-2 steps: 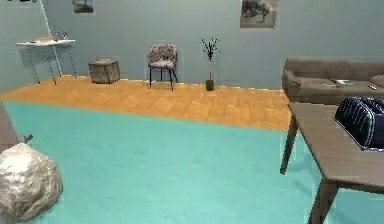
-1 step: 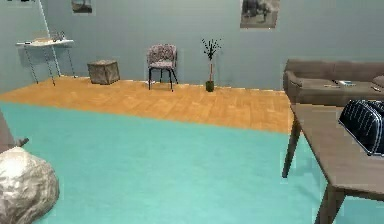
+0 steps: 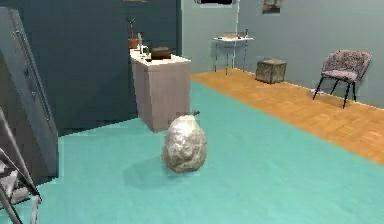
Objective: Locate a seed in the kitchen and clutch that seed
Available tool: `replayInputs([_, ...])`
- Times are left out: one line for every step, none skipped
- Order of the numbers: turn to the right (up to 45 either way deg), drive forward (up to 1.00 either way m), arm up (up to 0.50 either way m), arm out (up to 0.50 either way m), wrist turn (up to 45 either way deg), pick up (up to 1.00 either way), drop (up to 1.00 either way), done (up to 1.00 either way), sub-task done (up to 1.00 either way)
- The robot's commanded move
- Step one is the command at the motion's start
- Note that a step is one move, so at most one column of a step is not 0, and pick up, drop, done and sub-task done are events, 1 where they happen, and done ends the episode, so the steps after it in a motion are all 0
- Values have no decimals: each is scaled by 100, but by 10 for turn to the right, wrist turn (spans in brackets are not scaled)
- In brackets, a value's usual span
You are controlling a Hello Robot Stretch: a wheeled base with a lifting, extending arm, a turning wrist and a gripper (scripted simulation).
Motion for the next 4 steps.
replayInputs([-240,0,0,0,0,0,0,0,0])
replayInputs([0,100,0,0,0,0,0,0,0])
replayInputs([-30,0,0,0,0,0,0,0,0])
replayInputs([0,55,0,0,0,0,0,0,0])
